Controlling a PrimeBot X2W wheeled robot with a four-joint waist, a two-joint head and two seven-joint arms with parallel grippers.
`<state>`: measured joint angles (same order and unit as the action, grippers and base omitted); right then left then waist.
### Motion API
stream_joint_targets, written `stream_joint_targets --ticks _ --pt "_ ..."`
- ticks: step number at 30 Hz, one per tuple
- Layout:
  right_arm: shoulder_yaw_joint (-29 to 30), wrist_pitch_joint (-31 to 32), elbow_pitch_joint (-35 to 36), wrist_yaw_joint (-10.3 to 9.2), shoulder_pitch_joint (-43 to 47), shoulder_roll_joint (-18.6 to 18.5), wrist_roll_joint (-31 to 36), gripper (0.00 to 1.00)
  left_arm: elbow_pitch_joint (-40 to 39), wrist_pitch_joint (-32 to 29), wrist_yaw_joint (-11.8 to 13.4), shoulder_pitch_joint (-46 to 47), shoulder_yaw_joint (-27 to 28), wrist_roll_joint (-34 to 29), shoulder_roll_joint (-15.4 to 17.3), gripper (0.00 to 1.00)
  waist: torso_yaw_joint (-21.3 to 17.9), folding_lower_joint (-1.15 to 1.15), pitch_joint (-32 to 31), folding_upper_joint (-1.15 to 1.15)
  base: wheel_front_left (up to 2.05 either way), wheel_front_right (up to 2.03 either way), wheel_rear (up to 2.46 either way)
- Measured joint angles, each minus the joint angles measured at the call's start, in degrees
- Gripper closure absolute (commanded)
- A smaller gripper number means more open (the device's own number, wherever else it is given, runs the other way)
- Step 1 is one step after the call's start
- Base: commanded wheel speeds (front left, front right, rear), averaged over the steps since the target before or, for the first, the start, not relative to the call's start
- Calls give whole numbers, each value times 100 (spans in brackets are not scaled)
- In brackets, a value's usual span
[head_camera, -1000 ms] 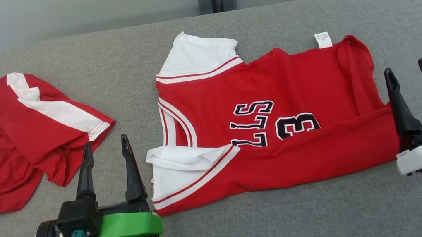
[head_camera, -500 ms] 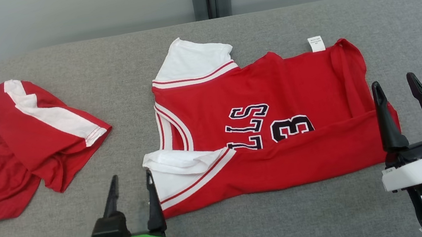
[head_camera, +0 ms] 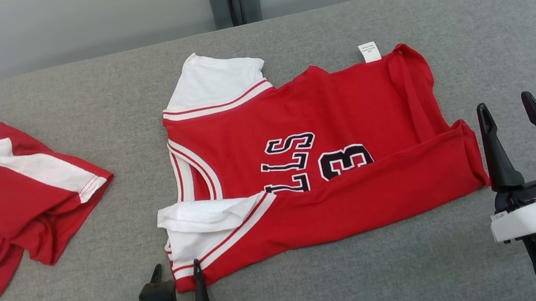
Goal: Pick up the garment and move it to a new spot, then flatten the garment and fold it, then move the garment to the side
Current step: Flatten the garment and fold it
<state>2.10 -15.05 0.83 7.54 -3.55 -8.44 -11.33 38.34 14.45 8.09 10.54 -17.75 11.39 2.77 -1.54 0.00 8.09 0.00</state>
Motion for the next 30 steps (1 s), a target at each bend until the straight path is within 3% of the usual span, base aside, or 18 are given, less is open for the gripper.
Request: stream_joint_targets --ticks 3,6,14,20,30 --pt "3 0 -16 -1 0 -2 0 0 250 0 -63 139 -85 31 1 0 -51 0 20 0 0 0 0" --pt "66 -1 -97 -1 0 9 0 0 381 -8 -186 231 -199 120 14 100 -75 0 30 0 0 0 0" --pt "283 0 -739 -1 -8 116 -37 0 53 35 -168 309 -310 133 -4 100 69 0 45 0 0 0 0" --pt "566 162 -2124 -1 -198 212 114 0 -836 57 -68 265 -252 -94 31 100 307 0 78 0 0 0 0" --pt "913 382 -3820 -1 -844 394 171 0 -1288 58 -71 2 -201 -221 41 100 659 0 148 0 0 0 0"
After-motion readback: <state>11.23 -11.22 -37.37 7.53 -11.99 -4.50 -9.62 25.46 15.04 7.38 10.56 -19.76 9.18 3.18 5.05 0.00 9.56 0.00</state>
